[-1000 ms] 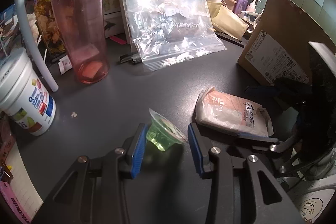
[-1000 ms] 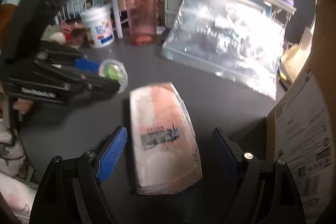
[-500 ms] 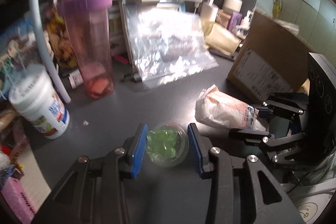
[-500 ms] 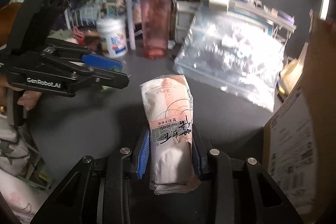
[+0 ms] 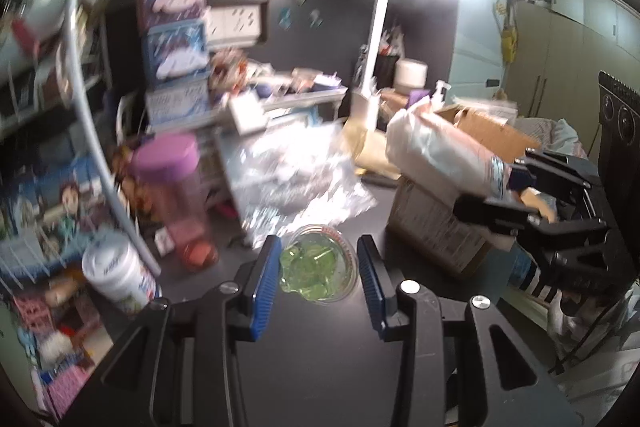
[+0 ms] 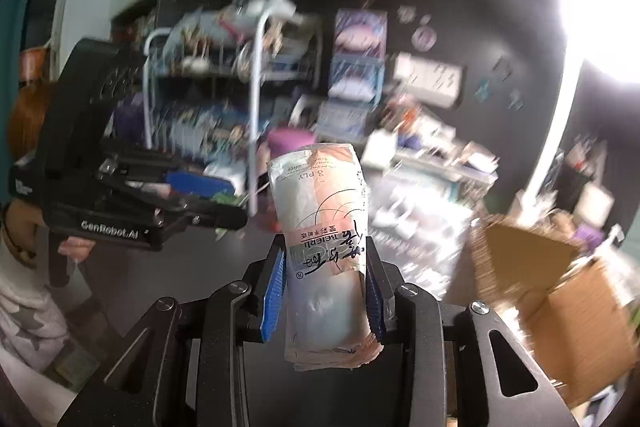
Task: Organize soft objects
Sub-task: 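Lift the jelly cup with the left gripper while the right lifts the wrapped roll toward the box, then lower the cup and roll into the box and open both grippers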
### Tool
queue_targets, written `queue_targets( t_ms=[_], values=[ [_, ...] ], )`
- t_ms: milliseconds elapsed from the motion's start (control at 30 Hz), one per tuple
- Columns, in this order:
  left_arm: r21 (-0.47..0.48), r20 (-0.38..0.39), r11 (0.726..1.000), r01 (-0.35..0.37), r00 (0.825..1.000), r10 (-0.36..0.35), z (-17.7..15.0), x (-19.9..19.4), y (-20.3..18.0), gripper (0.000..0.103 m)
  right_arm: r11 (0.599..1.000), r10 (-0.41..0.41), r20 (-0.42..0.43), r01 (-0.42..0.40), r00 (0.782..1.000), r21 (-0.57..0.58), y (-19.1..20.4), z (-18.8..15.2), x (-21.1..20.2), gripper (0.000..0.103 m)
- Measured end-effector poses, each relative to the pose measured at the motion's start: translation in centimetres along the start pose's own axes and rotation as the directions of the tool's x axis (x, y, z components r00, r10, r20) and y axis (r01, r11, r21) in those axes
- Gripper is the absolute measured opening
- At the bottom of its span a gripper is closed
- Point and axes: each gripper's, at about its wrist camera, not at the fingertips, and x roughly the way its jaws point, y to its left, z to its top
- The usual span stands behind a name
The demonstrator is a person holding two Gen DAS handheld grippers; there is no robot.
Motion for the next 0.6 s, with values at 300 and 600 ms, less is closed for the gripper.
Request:
queue_targets(
  t_ms=[300, 600],
  values=[
    [0.124, 0.061, 0.990, 0.066, 0.995, -0.074, 6.3, 0.8, -6.3, 0.036, 0.985, -0.157, 0.054, 0.153, 0.986, 0.077, -7.1, 0.1, -5.1, 0.030],
    [0.206, -0.008, 0.958, 0.198, 0.980, -0.201, 10.9, 6.1, -13.6, 0.036, 0.959, -0.238, -0.076, 0.247, 0.968, 0.142, -13.9, -4.4, -4.4, 0.031]
  ],
)
